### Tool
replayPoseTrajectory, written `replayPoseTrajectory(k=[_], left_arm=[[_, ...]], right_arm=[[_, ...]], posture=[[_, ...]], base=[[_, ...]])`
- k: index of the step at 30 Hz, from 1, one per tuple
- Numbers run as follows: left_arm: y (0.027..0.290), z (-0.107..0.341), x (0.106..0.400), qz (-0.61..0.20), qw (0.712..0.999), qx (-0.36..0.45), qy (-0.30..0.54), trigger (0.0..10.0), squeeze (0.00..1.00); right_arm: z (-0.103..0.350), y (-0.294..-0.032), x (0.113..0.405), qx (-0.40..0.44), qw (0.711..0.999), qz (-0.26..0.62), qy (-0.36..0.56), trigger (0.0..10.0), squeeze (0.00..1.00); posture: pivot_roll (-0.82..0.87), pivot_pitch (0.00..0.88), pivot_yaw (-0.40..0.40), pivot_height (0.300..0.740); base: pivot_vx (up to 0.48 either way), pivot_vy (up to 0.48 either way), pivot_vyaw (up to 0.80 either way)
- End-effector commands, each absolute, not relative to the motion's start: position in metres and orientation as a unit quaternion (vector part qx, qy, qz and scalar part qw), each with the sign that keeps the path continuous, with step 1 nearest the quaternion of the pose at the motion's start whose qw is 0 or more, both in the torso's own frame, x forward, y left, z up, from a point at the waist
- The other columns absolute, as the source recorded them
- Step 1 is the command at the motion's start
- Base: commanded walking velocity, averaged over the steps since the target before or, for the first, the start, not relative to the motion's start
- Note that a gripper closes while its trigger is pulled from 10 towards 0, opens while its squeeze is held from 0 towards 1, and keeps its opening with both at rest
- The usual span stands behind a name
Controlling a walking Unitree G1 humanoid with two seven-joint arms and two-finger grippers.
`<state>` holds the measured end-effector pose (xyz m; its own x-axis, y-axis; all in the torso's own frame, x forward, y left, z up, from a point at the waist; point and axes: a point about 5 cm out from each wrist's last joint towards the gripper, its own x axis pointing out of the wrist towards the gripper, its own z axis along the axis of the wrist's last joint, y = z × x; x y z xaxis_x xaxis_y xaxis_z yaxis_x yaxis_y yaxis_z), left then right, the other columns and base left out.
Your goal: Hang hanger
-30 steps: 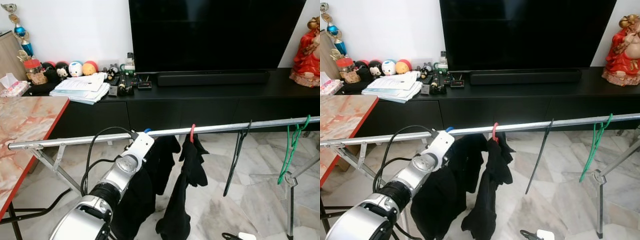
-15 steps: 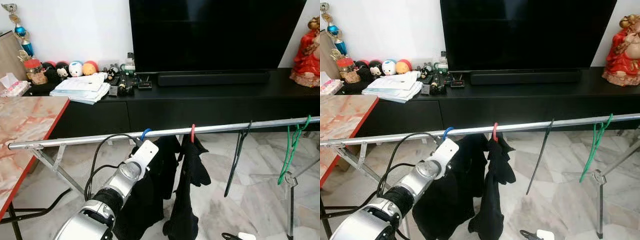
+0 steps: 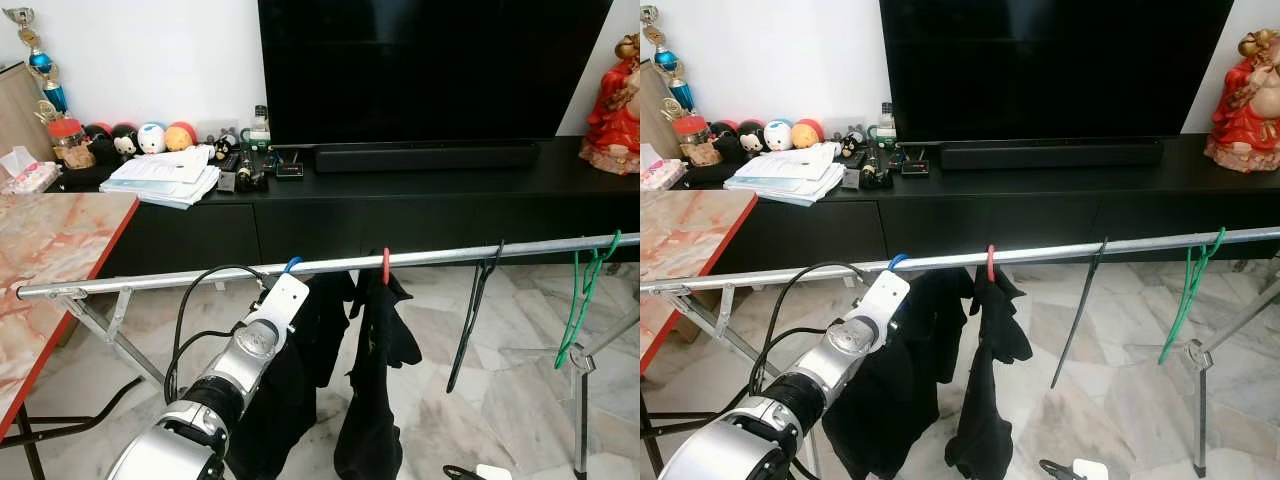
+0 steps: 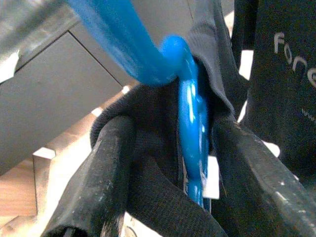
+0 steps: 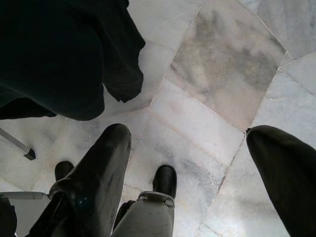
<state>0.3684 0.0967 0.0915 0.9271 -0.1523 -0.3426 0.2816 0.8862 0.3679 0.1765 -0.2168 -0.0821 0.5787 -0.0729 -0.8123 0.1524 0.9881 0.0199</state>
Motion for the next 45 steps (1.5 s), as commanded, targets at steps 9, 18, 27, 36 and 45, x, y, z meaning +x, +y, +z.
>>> replayPoseTrajectory(k=[9, 18, 27, 36, 45], left_arm=[[0.093, 0.093, 0.370, -0.144, 0.959, 0.183, 0.159, 10.0, 0.00], [0.093, 0.090, 0.369, -0.146, 0.957, 0.192, 0.164, 10.0, 0.00], [0.100, 0.083, 0.367, -0.133, 0.952, 0.190, 0.201, 10.0, 0.00], [0.097, 0.083, 0.367, -0.141, 0.953, 0.188, 0.193, 0.0, 0.00], [0.096, 0.084, 0.368, -0.142, 0.953, 0.186, 0.192, 0.0, 0.00]], right_arm=[[-0.082, -0.216, 0.178, 0.045, 0.887, -0.063, 0.456, 10.0, 0.00], [-0.082, -0.216, 0.178, 0.044, 0.887, -0.062, 0.456, 10.0, 0.00], [-0.081, -0.218, 0.179, 0.043, 0.887, -0.065, 0.456, 10.0, 0.00], [-0.080, -0.220, 0.179, 0.040, 0.886, -0.069, 0.456, 10.0, 0.00], [-0.080, -0.220, 0.180, 0.039, 0.887, -0.067, 0.456, 10.0, 0.00]], posture=[[-0.05, 0.000, 0.014, 0.740], [-0.05, 0.000, 0.013, 0.740], [-0.06, 0.000, 0.016, 0.740], [-0.08, 0.000, 0.012, 0.740], [-0.07, 0.000, 0.010, 0.740]], base=[[0.000, 0.000, 0.00], [0.000, 0.000, 0.00], [0.000, 0.000, 0.00], [0.000, 0.000, 0.00], [0.000, 0.000, 0.00]])
